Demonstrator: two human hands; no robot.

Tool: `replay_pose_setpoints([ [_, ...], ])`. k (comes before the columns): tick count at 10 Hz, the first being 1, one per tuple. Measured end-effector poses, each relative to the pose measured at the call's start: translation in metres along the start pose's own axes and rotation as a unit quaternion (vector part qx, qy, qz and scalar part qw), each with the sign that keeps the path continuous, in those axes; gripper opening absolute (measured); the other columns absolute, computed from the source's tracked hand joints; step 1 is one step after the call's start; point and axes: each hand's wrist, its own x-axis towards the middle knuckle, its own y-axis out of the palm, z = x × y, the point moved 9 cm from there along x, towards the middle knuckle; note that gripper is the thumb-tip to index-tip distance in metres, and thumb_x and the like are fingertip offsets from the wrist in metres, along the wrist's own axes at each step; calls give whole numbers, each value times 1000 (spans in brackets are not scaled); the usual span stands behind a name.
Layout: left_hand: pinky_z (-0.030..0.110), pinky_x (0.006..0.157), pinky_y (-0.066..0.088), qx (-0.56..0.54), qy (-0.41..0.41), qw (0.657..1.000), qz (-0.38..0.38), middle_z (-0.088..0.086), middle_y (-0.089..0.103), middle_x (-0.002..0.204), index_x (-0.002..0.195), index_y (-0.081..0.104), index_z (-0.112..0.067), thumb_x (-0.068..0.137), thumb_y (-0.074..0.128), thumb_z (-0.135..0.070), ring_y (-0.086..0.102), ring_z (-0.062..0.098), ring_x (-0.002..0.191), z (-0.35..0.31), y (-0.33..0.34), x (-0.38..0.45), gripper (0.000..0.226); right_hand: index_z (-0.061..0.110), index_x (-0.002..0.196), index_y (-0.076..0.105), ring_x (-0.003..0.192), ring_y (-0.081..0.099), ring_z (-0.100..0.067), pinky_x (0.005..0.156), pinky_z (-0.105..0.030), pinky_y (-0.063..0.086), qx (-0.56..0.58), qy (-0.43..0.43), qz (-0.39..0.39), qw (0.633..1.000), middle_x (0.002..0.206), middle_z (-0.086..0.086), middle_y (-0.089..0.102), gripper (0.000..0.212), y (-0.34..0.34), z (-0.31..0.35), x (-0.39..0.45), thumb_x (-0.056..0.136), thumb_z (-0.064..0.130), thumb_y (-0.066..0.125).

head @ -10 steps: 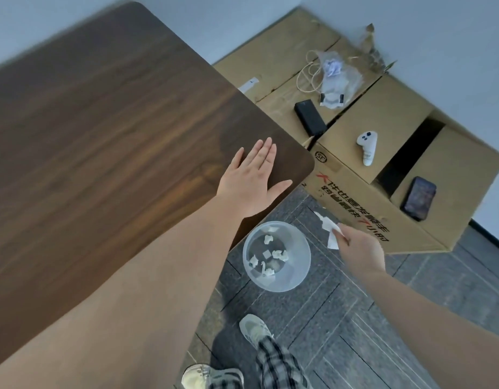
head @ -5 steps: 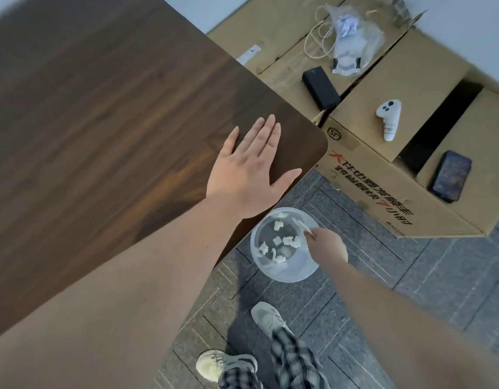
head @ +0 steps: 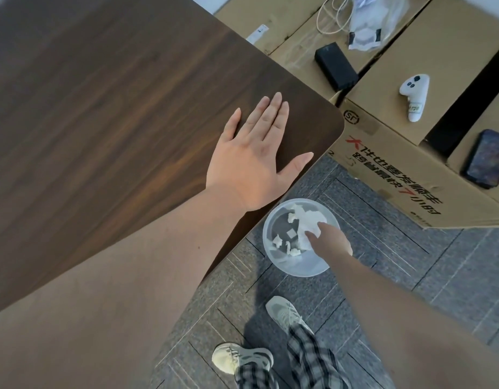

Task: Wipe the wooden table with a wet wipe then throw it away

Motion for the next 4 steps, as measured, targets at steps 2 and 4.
replay_pose_setpoints([
  [2,36,119,-3,2,-1,1000,-6,-6,0,160,152,4,-22,89,9,-69,-4,9,146,1,-1,0,79,14,147,29,133,42,-26,103,-42,38,60,-25,5,998,149,-4,41,63,-6,-2,-11,95,44,49],
  [4,36,119,-2,-5,0,1000,5,-6,-1,160,152,3,-22,89,9,-68,-4,9,146,0,-4,0,78,18,144,38,129,47,-24,100,-37,41,72,-74,-14,995,144,-1,48,61,-37,-14,-37,92,47,53],
])
